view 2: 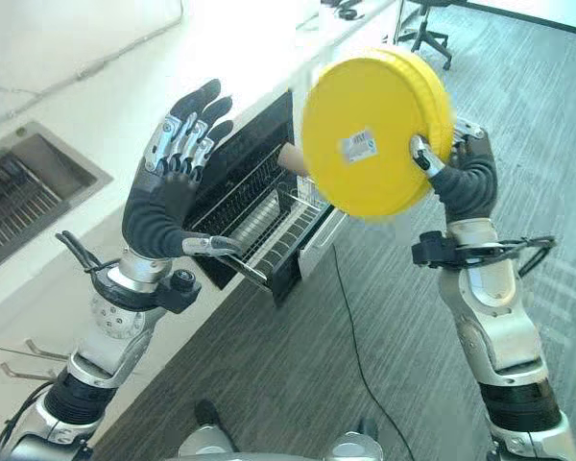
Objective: Place the dishes in the dishwasher.
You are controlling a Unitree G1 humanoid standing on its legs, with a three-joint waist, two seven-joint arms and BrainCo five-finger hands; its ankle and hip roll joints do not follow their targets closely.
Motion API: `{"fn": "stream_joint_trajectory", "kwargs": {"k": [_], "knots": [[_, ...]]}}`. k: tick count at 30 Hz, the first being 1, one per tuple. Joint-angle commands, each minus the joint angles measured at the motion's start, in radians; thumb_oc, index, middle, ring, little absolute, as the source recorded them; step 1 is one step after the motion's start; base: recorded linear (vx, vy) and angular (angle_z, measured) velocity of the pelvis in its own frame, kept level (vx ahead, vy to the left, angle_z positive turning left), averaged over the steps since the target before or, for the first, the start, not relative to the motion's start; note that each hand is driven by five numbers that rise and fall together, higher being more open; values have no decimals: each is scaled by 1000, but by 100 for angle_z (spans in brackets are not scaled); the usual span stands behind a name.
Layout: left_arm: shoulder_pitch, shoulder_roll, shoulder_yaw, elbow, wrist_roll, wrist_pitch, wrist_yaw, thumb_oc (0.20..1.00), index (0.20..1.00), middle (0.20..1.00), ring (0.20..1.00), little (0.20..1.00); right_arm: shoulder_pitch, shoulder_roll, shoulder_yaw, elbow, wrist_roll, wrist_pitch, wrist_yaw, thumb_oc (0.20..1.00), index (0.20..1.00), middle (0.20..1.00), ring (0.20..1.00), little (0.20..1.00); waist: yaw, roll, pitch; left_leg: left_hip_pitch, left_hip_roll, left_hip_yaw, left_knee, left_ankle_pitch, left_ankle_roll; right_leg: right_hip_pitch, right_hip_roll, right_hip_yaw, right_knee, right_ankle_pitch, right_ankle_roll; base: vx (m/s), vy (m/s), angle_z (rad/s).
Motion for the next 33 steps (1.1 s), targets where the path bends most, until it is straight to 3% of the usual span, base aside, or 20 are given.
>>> {"fn": "stream_joint_trajectory", "kwargs": {"k": [1, 4, 6, 8, 10, 14, 21, 24, 26, 28, 29, 30, 33], "knots": [[-41, 127, 116, -72, -34, -32, -11, 1000, 1000, 1000, 1000, 1000, -141, 104, -51, -121, 30, -61, 79, 200, 200, 200, 200, 200, 34, -149, -6, 70, 58, -57, -9, -173, -134, -44, -183, 102, 35, 5, 57, -41, -668, 40], [8, 97, 123, -68, -71, -30, 0, 1000, 1000, 1000, 1000, 1000, -165, 94, -16, -93, 19, -22, 103, 200, 200, 200, 200, 200, 47, -145, 1, 75, 31, -108, -20, -132, -126, -61, -135, 116, 82, -49, 10, -34, -319, 22], [29, 76, 124, -63, -79, -37, -29, 1000, 1000, 1000, 1000, 1000, -184, 84, 8, -80, 5, -17, 102, 200, 200, 200, 200, 200, 52, -144, 6, 49, -8, -91, 27, -159, -101, -45, -123, 100, 65, -41, -10, -65, -294, 29], [38, 78, 124, -61, -81, -42, -31, 1000, 1000, 1000, 1000, 1000, -194, 89, 31, -69, -29, -26, 102, 200, 200, 200, 200, 200, 52, -139, 1, 62, -29, -44, 4, -179, -89, -33, -127, 69, 50, -26, -7, -35, -90, 36], [44, 78, 123, -52, -116, -49, -56, 1000, 1000, 1000, 1000, 1000, -190, 92, 39, -72, -43, -29, 91, 200, 200, 200, 200, 200, 60, -132, -6, 72, -22, -8, -32, -152, -97, -14, -129, 31, 41, -25, -1, 6, 9, 32], [56, 81, 127, -71, -139, -14, -86, 1000, 1000, 1000, 1000, 1000, -185, 123, 61, -75, -112, -21, 61, 200, 200, 200, 200, 200, 94, -131, -24, 100, -104, -67, -79, -171, -88, 13, -152, 6, 23, 9, 15, 65, 113, 40], [47, 90, 139, -82, -155, 6, -124, 1000, 1000, 1000, 1000, 1000, -189, 110, 46, -55, -185, -4, 42, 200, 200, 200, 200, 200, 131, -137, -32, 80, -146, -91, -46, -207, -83, 46, -199, -32, -22, 62, 37, 63, 175, 31], [53, 100, 147, -86, -154, 24, -185, 1000, 1000, 1000, 1000, 1000, -159, 96, 9, -50, -206, -24, 15, 200, 200, 200, 200, 200, 138, -146, -36, 67, -170, -93, -34, -228, -64, 66, -215, -44, -3, 80, 42, 126, 223, 25], [63, 118, 132, -72, -141, 51, -260, 1000, 1000, 1000, 1000, 1000, -107, 85, -27, -57, -190, -57, 6, 200, 200, 200, 200, 200, 118, -159, -25, 99, -215, -113, -59, -250, -17, -36, -237, 13, 196, 136, 44, 90, 154, 12], [76, 129, 116, -50, -104, 82, -323, 1000, 1000, 1000, 1000, 1000, -81, 89, -39, -45, -198, -93, 7, 200, 200, 200, 200, 200, 90, -159, -14, 121, -233, -136, -84, -260, 8, -139, -223, 99, 266, 151, 27, 115, 10, 19], [87, 148, 98, -27, -67, 83, -337, 1000, 1000, 1000, 1000, 1000, -79, 86, -42, -33, -195, -107, 9, 200, 200, 200, 200, 200, 78, -157, -9, 133, -231, -145, -99, -255, 9, -167, -209, 120, 226, 144, 14, 177, -412, 30], [105, 200, 75, 8, -50, 104, -339, 1000, 1000, 1000, 1000, 1000, -92, 61, -48, -11, -209, -136, -15, 200, 200, 200, 200, 200, 70, -154, -6, 141, -206, -162, -113, -253, -7, -187, -203, 138, 58, 168, 11, 138, -431, 25], [122, 232, 73, 23, -8, 97, -381, 1000, 1000, 1000, 1000, 1000, -114, 61, -55, -3, -229, -149, -19, 200, 200, 200, 200, 200, 70, -155, 6, 141, -178, -165, -102, -274, -24, -224, -228, 158, 37, 248, 37, 36, -542, 41]]}}
